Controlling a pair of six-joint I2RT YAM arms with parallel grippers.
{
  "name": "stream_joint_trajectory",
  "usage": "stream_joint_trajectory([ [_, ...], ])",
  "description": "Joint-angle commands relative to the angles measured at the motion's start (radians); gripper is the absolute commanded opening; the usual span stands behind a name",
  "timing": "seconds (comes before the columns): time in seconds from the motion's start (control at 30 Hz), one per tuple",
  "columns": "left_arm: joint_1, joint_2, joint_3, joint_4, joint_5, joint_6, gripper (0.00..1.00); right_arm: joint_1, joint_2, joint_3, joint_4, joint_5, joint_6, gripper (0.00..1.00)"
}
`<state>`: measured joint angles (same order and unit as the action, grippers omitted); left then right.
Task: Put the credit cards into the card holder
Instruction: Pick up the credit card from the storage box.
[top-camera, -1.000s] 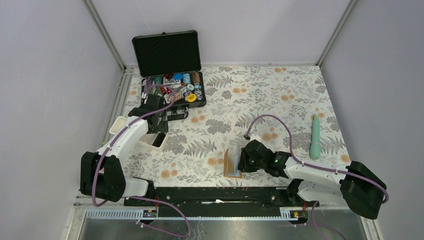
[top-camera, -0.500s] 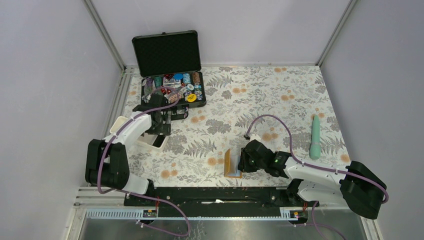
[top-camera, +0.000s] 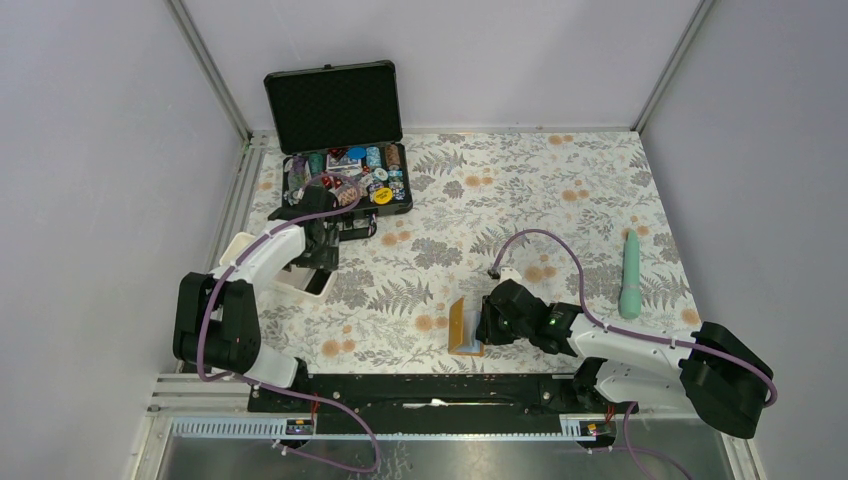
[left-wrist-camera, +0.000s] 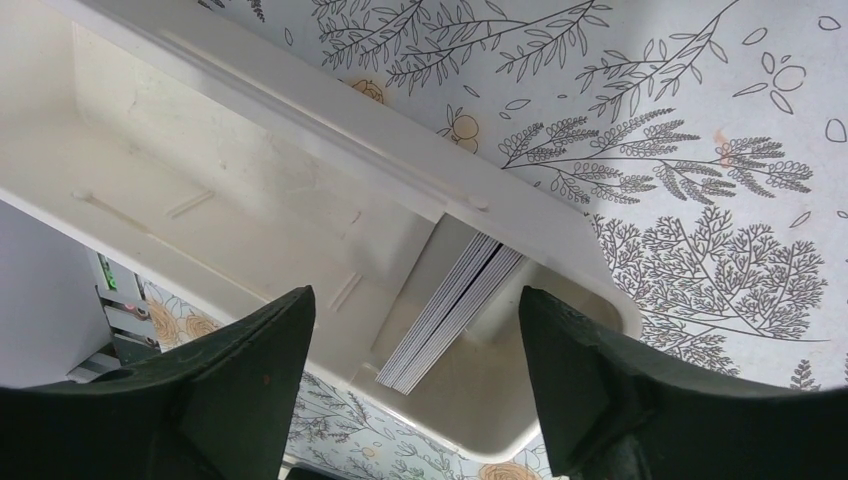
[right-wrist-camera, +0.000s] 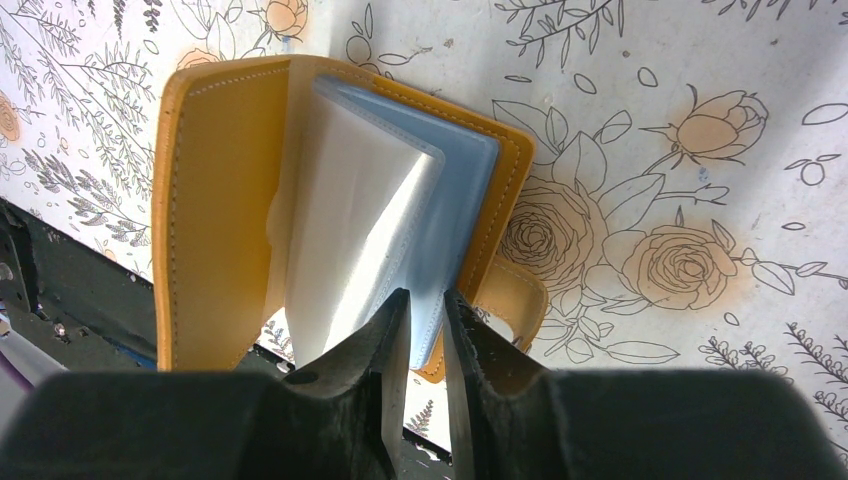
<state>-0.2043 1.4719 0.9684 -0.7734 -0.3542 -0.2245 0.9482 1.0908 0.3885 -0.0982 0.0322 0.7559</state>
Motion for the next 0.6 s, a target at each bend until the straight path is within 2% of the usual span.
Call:
stream_joint_trajectory([
  [0.0, 0.005, -0.021, 0.032, 0.005, -0.027, 0.010, 0.74, 0.001, -0.005, -0.002, 0.023, -0.006, -0.002, 0.25],
  [0.23, 0.005, -0.042, 0.027, 0.011, -0.030, 0.010, 0.57, 0.001, -0.008, -0.003, 0.024, -0.006, 0.000, 0.25],
  [0.57, 0.005, -0.084, 0.013, 0.026, -0.026, 0.008, 0.43, 0.001, -0.008, -0.004, 0.025, -0.006, 0.002, 0.25],
])
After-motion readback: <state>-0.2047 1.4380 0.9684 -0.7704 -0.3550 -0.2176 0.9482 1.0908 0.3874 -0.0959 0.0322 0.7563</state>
